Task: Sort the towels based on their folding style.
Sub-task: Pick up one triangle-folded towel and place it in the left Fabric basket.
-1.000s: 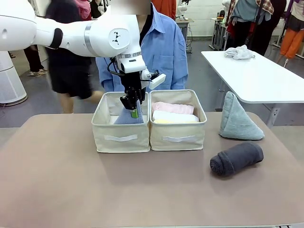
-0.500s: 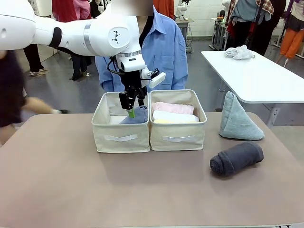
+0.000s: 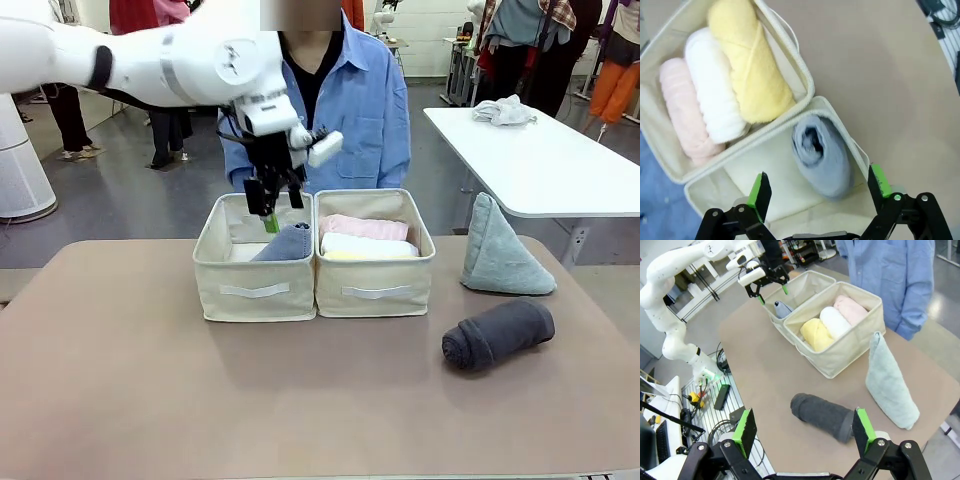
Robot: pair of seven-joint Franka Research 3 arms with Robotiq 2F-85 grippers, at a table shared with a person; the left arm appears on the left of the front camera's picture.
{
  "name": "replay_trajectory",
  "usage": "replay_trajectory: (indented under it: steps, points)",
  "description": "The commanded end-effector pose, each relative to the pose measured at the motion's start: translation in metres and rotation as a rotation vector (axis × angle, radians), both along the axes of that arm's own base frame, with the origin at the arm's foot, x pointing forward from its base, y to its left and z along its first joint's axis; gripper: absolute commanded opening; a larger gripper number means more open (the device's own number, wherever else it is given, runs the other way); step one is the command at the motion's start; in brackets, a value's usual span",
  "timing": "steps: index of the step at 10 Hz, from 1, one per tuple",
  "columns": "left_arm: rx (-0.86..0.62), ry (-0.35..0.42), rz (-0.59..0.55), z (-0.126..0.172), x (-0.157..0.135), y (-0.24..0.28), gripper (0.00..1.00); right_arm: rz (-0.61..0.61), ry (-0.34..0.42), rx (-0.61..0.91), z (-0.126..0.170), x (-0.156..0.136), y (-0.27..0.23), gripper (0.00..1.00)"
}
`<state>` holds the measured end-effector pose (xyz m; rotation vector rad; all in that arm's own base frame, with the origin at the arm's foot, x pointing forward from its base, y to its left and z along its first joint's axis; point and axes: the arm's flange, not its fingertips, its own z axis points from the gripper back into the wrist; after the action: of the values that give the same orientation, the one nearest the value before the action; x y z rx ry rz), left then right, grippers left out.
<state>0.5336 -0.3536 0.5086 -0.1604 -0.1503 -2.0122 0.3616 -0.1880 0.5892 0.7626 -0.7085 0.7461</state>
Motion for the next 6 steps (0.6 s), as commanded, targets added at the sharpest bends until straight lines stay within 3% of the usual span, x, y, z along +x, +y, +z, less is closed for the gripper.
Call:
replay_trajectory:
  steps: [1, 3, 6]
  points:
    - [-0.131, -0.006, 0.028, 0.033, -0.033, 0.078, 1.00, 0.004, -0.012, 0.014, 0.000, 0.000, 0.000, 1.00]
    - [-0.179, -0.012, 0.129, 0.050, -0.063, 0.155, 1.00, 0.004, -0.012, 0.014, 0.000, 0.000, 0.000, 1.00]
    - [-0.254, 0.011, 0.259, 0.038, -0.073, 0.212, 1.00, 0.004, -0.012, 0.014, 0.000, 0.000, 0.000, 1.00]
